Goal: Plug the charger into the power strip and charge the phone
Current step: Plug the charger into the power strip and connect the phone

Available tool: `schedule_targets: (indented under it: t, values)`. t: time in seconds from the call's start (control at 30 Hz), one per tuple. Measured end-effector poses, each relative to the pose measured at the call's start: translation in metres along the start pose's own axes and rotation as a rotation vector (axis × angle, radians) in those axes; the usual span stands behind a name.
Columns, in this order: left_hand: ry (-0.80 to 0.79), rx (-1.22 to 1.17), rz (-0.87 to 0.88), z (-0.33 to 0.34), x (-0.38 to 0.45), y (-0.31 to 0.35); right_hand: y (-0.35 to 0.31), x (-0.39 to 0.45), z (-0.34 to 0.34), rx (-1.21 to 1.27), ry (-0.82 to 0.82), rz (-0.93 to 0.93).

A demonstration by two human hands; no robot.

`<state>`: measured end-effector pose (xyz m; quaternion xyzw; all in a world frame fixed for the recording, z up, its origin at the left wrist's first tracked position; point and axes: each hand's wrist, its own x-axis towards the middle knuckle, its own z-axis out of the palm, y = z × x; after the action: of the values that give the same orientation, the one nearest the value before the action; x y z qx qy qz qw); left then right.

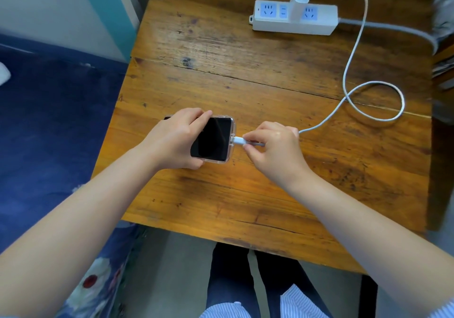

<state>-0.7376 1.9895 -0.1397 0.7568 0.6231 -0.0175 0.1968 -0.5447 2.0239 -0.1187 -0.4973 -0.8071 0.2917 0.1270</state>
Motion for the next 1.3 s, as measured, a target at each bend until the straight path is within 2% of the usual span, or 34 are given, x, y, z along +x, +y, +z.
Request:
schedule_targets:
  t: [0.37, 1.0, 1.3]
  values:
    - [0.046, -0.031, 0.014, 0.003, -0.011, 0.009, -0.001, -0.007, -0.006, -0.08, -0.046, -0.076]
    - [-0.011, 0.086, 0.013, 0.009, -0.011, 0.023, 0.0, -0.019, -0.005, -0.078, -0.059, -0.182]
    - [-0.016, 0.041, 0.013, 0.011, -0.019, 0.026, 0.007, -0.019, -0.002, -0.054, -0.109, -0.226]
